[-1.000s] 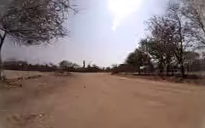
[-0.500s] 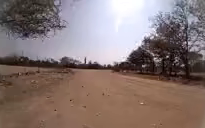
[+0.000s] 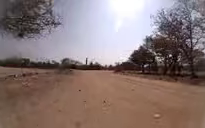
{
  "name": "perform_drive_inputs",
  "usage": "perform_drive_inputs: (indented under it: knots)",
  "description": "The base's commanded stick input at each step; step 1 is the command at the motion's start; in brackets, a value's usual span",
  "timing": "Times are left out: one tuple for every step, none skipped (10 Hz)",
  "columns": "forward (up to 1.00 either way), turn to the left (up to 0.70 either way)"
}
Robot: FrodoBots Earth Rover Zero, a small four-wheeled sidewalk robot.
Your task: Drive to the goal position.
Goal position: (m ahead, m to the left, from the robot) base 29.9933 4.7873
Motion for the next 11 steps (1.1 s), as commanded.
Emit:
perform_drive_inputs:
  knots:
    - [1.0,0.02]
    - [1.0,0.02]
    - [1.0,0.02]
    - [1.0,0.02]
    - [1.0,0.02]
    - [1.0,0.02]
    - [1.0,0.02]
    - [1.0,0.02]
    - [1.0,0.02]
    - [1.0,0.02]
    - [1.0,0.02]
